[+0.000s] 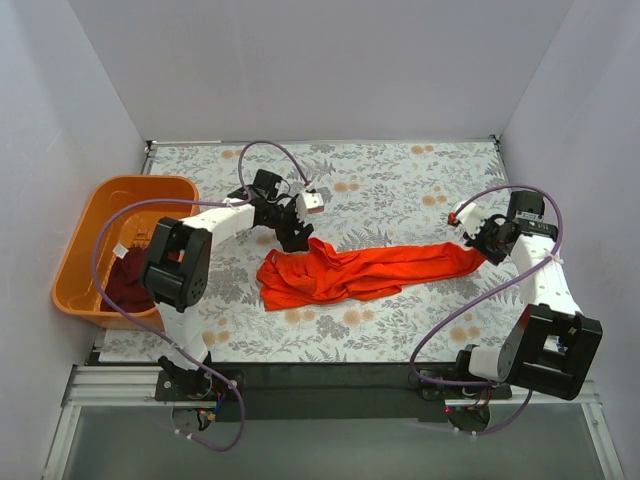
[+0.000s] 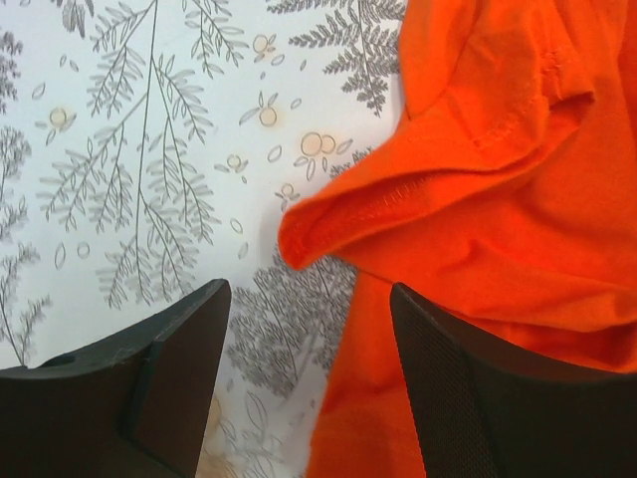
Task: Fold and stack the t-shirts
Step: Flatten the tshirt out
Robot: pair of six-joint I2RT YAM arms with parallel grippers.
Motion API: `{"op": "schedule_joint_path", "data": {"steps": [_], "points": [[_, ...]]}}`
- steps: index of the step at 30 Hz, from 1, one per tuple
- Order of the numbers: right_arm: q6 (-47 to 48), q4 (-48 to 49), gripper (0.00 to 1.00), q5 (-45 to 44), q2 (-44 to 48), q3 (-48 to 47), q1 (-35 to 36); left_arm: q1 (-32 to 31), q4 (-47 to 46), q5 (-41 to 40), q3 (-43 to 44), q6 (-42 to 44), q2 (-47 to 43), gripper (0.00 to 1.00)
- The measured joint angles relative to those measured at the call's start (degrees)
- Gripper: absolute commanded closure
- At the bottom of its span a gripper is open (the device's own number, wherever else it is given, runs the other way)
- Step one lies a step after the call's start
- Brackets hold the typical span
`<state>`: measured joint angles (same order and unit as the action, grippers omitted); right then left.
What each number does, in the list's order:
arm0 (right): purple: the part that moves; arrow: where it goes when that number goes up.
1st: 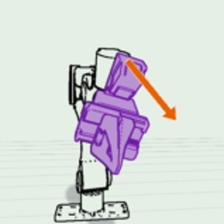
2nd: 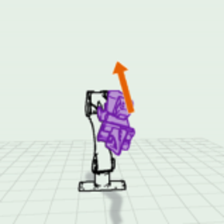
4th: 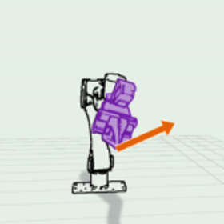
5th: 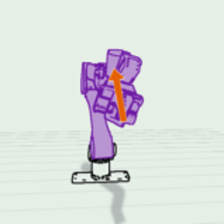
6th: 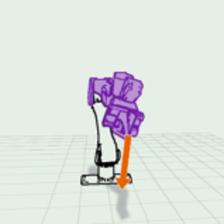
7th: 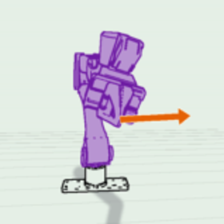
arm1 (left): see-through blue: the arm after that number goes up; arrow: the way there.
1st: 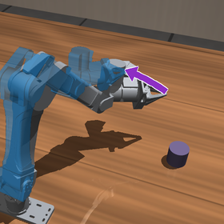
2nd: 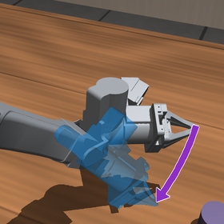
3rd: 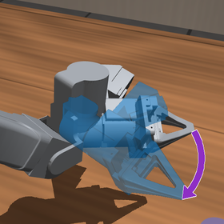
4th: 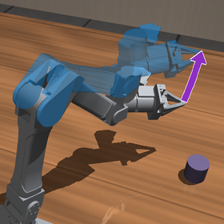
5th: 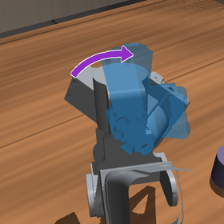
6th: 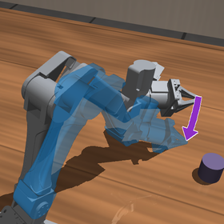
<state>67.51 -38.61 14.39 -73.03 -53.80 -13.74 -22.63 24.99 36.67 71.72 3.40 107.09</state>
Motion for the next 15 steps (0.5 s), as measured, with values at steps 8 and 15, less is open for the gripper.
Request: {"op": "schedule_joint_path", "data": {"steps": [8,15], "points": [[-0.04,-0.59,0.99,-0.09,-1.07,-0.44,-0.02,0.00,-0.76,4.68,3.52,8.20,8.09,0.37],[-0.04,-0.66,0.99,-0.24,-1.46,-1.29,0.00,0.02,1.64,9.16,6.08,13.66,10.54,0.39]]}}
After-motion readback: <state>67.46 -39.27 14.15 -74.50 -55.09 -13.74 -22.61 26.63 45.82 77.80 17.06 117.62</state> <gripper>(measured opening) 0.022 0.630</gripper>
